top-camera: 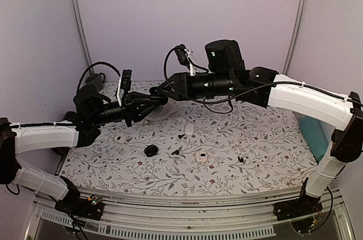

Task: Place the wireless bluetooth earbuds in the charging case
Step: Adjust the right earbud in the right side groove of the charging case.

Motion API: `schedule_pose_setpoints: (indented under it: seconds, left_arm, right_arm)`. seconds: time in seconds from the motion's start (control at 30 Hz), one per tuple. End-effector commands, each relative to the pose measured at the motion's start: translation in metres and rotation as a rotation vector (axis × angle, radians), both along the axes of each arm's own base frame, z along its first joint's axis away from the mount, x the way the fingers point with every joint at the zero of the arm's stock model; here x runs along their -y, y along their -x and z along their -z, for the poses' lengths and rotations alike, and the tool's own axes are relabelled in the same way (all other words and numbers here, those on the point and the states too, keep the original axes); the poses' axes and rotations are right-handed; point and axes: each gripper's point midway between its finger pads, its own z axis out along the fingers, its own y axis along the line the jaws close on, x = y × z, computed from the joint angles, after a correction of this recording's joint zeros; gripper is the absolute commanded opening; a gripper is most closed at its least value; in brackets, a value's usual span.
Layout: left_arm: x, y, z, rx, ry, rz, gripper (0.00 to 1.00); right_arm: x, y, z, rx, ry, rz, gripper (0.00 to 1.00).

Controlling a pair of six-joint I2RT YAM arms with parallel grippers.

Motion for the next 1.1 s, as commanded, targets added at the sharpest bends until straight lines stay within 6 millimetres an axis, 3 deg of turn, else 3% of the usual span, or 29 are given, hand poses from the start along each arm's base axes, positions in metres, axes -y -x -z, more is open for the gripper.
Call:
schedule_pose_setpoints:
  seconds: [0.0, 1.07]
  left_arm:
    - [-0.002, 0.003, -0.001, 0.025, -0.001, -0.013, 0.0]
    - [-0.006, -0.013, 0.012, 0.008, -0.028, -0.109, 0.0]
  right_arm:
    - [-0.004, -0.002, -0.007, 0.021, -0.007, 0.009, 0.44]
    - [-0.007, -0.013, 0.012, 0.004, 0.06, 0.051, 0.44]
